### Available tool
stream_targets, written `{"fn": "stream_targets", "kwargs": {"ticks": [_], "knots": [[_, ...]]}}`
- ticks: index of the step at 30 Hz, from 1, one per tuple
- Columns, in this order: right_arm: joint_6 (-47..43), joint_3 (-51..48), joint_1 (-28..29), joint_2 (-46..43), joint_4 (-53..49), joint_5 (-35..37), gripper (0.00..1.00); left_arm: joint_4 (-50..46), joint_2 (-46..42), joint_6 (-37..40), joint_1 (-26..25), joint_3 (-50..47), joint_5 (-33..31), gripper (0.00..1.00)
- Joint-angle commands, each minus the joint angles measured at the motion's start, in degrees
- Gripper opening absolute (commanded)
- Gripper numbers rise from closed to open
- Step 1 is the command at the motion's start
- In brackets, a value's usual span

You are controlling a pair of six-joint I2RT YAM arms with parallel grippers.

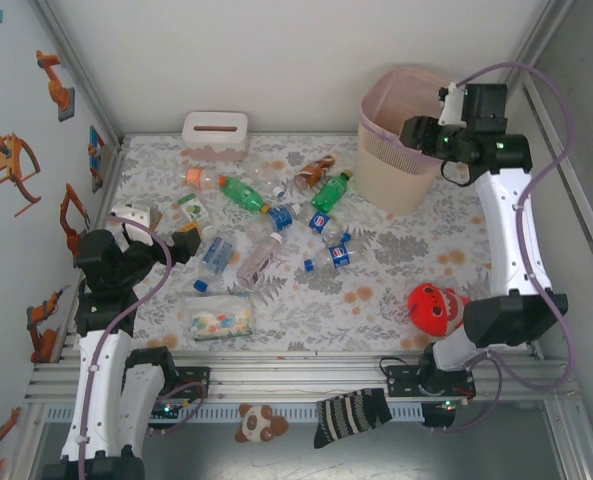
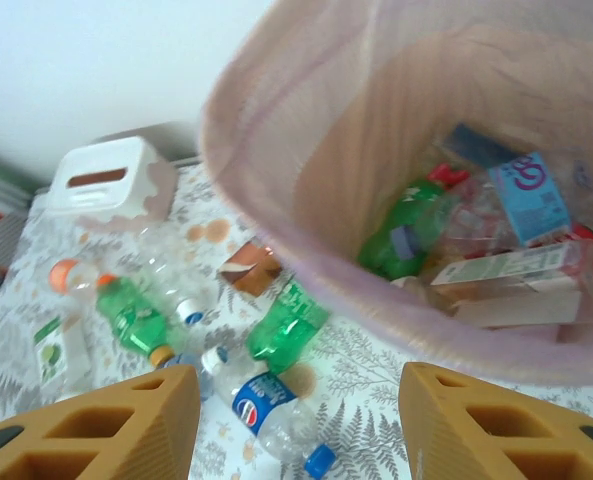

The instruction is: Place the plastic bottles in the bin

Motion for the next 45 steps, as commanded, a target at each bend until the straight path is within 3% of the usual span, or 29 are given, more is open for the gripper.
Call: {"fn": "stream_targets", "kwargs": {"ticks": [1,7,12,26,35,45], "knots": [[-7.9,-4.8,1.1,-3.7,4.1,-6.9,0.54,1.0,0.1,-0.2,0.4,1.7,1.0,0.96],[-21.1,-14.3,5.9,-9.7,6.1,-11.3,0.53,1.4,0.5,-0.6,0.6,1.7,1.3,0.96],[-39.9,-18.7,14.2,-12.3,1.7,-10.1,0.56,1.4,0.7,-0.8,0.6,1.6,1.6,0.96],[-71.3,-18.2,30.1,-4.8,-8.8,-3.2,0.62,1.4,0.6,-0.6,0.7,1.6,1.4,0.96],[-77.1,-15.1,37.5,6.6,-11.7,6.9,0.62,1.2,0.4,-0.4,0.8,1.5,0.8,0.96],[-74.5,-13.2,44.2,18.9,-10.9,19.0,0.60,1.2,0.5,-0.3,0.9,1.6,0.7,0.96]]}}
